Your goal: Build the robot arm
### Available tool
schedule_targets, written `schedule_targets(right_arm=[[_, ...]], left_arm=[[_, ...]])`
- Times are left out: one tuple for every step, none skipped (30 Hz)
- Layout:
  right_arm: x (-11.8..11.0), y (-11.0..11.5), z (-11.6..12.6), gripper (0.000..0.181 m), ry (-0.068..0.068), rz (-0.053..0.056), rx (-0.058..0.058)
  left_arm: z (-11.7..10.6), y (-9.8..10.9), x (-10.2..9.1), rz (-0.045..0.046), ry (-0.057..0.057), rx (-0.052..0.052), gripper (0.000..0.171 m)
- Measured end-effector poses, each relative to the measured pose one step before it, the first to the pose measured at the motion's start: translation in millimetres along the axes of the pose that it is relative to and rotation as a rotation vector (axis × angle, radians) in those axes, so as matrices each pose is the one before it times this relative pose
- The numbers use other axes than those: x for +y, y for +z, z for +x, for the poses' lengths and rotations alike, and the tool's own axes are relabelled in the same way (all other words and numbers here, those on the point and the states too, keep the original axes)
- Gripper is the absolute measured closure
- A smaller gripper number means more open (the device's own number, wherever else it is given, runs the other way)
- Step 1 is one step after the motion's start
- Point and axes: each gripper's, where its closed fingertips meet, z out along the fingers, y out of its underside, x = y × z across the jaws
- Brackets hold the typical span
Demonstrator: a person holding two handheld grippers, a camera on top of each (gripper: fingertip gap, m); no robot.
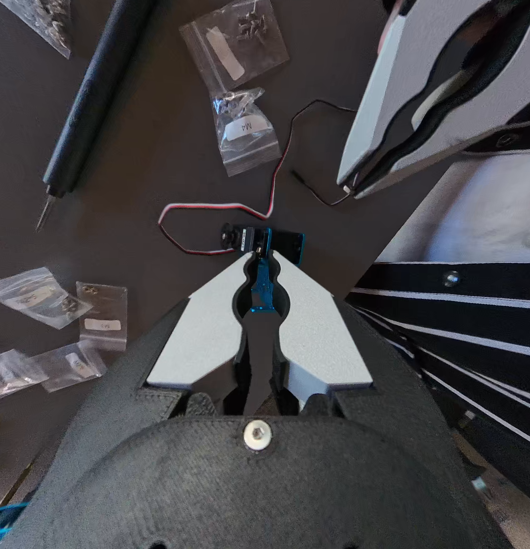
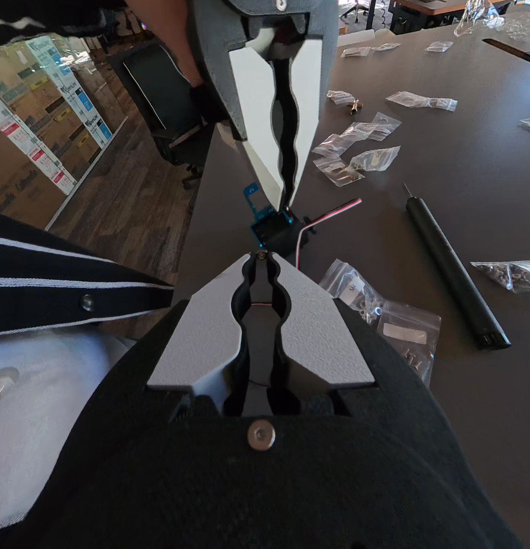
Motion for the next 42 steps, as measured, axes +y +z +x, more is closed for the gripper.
schedule_targets(right_arm=[[-0.95,0.65,0.94,0.176,0.0003,0.003,0.0105],[-0.82,1.04,1.06,0.176,0.0017,0.0024,0.0125],[-0.15,1.62,1.07,0.176,0.0034,-0.0016,0.0146],[0.11,2.12,0.61,0.176,0.0021,-0.002,0.0158],[-0.15,2.43,0.05,0.176,-0.0018,0.0012,0.0167],[-0.9,2.61,0.52,0.176,-0.0056,0.007,0.0248],[-0.51,3.02,0.34,0.176,-0.0057,0.0032,0.0278],[-0.58,3.24,-0.61,0.176,-0.008,0.0012,0.0265],[-1.07,3.14,-0.65,0.176,-0.0135,0.0037,0.0316],[-1.49,2.83,-0.79,0.176,-0.0159,0.0054,0.035],[-1.2,2.84,-0.67,0.176,-0.0124,0.0002,0.0356],[-0.65,2.74,-0.73,0.176,-0.0083,-0.0038,0.0343],[-0.07,2.92,-1.84,0.176,-0.0069,-0.0087,0.0247],[-0.24,2.95,-0.85,0.176,-0.0083,-0.0065,0.029],[-0.39,2.82,1.03,0.176,-0.0113,-0.0039,0.0385],[0.1,3.3,0.44,0.176,-0.0125,-0.008,0.03],[-0.33,3.45,-0.3,0.176,-0.0095,-0.006,0.0224],[-0.71,3.24,-0.38,0.175,-0.0075,-0.0041,0.0205],[-0.01,2.95,-0.72,0.175,-0.009,-0.0081,0.018],[-0.04,2.64,-0.84,0.176,-0.013,-0.0052,0.018],[-0.04,2.19,0.59,0.176,-0.0151,-0.0041,0.026],[1.47,2.24,0.28,0.176,-0.0192,-0.0135,0.0228],[2.66,1.9,-0.55,0.175,-0.0232,-0.0198,0.0161],[-1.2,0.3,0.53,0.176,-0.0188,0.0059,0.0205],[0.43,0.26,0.46,0.175,-0.0116,-0.0058,0.0163],[-0.16,-0.08,0.2,0.176,-0.0099,-0.0004,0.0108],[-0.47,-0.21,-0.59,0.176,-0.0064,0.0036,0.0031],[0.0,0.03,-0.04,0.176,-0.0024,0.0026,0.0042],[0.09,-0.17,0.05,0.176,-0.0022,0.0034,0.0032],[0.15,-0.25,0.25,0.176,-0.0047,0.0019,0.0036],[0.08,-0.26,0.19,0.176,-0.006,0.0008,0.004],[0.19,-0.41,0.39,0.176,-0.0092,-0.0005,0.0075],[0.01,-0.34,0.18,0.176,-0.0151,0.0007,0.009],[0.01,-0.5,-0.04,0.176,-0.0152,0.0012,0.0091],[0.09,-0.38,-0.08,0.176,-0.0139,0.0019,0.0091],[-0.03,-0.44,0.03,0.176,-0.0126,0.0022,0.0081],[0.13,-0.47,-0.02,0.176,-0.0133,0.0014,0.0077],[0.1,-0.59,0.26,0.176,-0.0144,0.0018,0.0092],[0.15,-0.6,0.12,0.176,-0.0151,0.0033,0.0093],[0.16,-0.55,0.13,0.176,-0.0159,0.0031,0.0097],[0.25,-0.59,0.33,0.176,-0.0155,0.0027,0.0105],[0.2,-0.51,0.21,0.176,-0.0165,0.0035,0.0107]], left_arm=[[-1.04,0.95,-2.06,0.00445,-0.0064,0.0242,0.166],[-0.53,0.36,-2.28,0.00876,-0.0036,0.0238,0.167],[0.26,0.19,-1.21,0.00293,-0.0015,0.0277,0.167],[0.28,-0.03,-0.25,-0.00211,0.0032,0.0249,0.166],[-0.12,-0.07,-0.18,-0.0002,0.0075,0.0195,0.166],[0.01,-0.14,-0.09,0.00455,0.0107,0.0159,0.166],[0.71,0.16,-0.09,0.01036,0.012,0.0159,0.166],[0.87,0.29,0.2,0.01438,0.0107,0.0161,0.166],[0.39,-0.08,0.16,0.01961,0.0056,0.0131,0.166],[0.08,-0.2,0.22,0.02312,0.0017,0.0107,0.166],[-0.1,-0.44,0.38,0.02422,0.0024,0.0095,0.166],[-0.02,-0.6,0.9,0.02247,0.0044,0.0095,0.166],[0.12,-0.67,1.17,0.01989,0.0029,0.0105,0.166],[-0.05,-0.64,0.96,0.01964,0.0021,0.0098,0.166],[-0.21,-0.6,0.6,0.02059,0.0061,0.0068,0.166],[-0.41,-0.63,0.52,0.02021,0.0097,0.0044,0.166],[-0.59,-0.53,0.42,0.01872,0.0077,0.0038,0.166],[-0.1,-0.33,0.1,0.01856,0.0066,0.0069,0.166],[0.36,-0.13,-0.03,0.019,0.0078,0.0093,0.166],[0.14,-0.04,-0.14,0.01849,0.0073,0.0078,0.166],[0.13,-0.19,-0.1,0.01759,0.0056,0.008,0.166],[0.68,-0.17,0.03,0.01713,0.0059,0.0115,0.166],[0.21,-0.06,-0.18,0.01862,0.0071,0.0094,0.166],[-0.29,0.13,-0.33,0.02126,0.0075,0.0082,0.166],[-0.12,0.23,-0.61,0.02337,0.0046,0.0126,0.166],[1.42,0.35,-1.21,0.02523,0.0031,0.0226,0.165],[1.02,0.01,-0.9,0.02313,0.0034,0.0188,0.165],[0.17,-0.21,0.02,0.01576,0.0043,0.0134,0.164],[1.11,-0.31,0.12,0.01194,0.0063,0.0162,0.162],[1.71,-0.64,-0.36,0.01504,0.0108,0.0167,0.162],[1.73,-0.83,-0.82,0.01771,0.0114,0.0143,0.162],[0.27,-0.81,-0.52,0.01406,0.0046,0.0043,0.163],[-1.05,-0.67,-0.2,0.00838,-0.0001,-0.0029,0.163],[-0.18,-0.64,-0.25,0.00535,0.0023,0.0007,0.163],[-0.62,-0.88,-0.46,0.00576,0.0065,-0.0044,0.162],[-2.39,-0.88,-0.62,0.00579,0.0098,-0.0157,0.162],[-1.49,-0.83,-0.69,0.00503,0.0135,-0.0099,0.161],[1.11,-0.23,-0.72,0.00425,0.0168,0.005,0.159],[1.35,0.56,-0.81,0.00248,0.0204,0.0048,0.154],[1.14,1.16,-0.27,-0.00049,0.0272,0.001,0.153],[-0.38,1.51,0.8,-0.00637,0.0279,-0.0096,0.151],[-1.29,1.66,0.91,-0.00814,0.0229,-0.013,0.15]])
